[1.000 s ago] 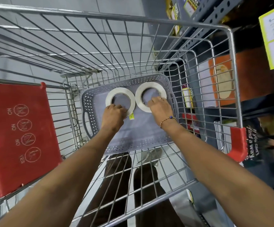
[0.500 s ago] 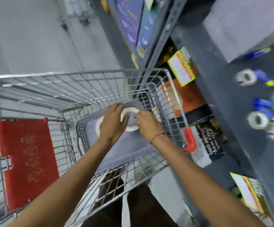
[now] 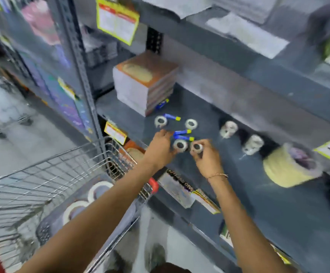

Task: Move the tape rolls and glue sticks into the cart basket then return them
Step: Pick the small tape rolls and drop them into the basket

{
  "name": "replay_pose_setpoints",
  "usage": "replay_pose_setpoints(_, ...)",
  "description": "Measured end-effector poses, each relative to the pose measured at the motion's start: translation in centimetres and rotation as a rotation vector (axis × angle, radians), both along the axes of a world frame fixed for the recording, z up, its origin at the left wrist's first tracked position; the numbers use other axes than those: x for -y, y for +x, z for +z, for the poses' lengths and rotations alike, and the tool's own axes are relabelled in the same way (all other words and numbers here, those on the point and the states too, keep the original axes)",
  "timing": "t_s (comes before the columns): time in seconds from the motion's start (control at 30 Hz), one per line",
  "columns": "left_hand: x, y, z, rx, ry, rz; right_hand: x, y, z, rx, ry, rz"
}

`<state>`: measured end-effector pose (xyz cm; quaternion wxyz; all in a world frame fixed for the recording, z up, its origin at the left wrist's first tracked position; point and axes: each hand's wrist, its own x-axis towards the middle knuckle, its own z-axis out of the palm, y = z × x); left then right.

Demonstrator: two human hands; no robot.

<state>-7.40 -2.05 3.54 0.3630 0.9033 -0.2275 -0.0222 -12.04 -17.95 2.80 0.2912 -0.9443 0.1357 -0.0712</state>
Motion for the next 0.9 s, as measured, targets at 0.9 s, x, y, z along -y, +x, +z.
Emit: replay_pose_setpoints(0.9, -19.4, -7.5, -13.9, -0.159, -0.135, 0.729, -19.0, -0.9, -5.4, -0.266, -0.001, 0.508)
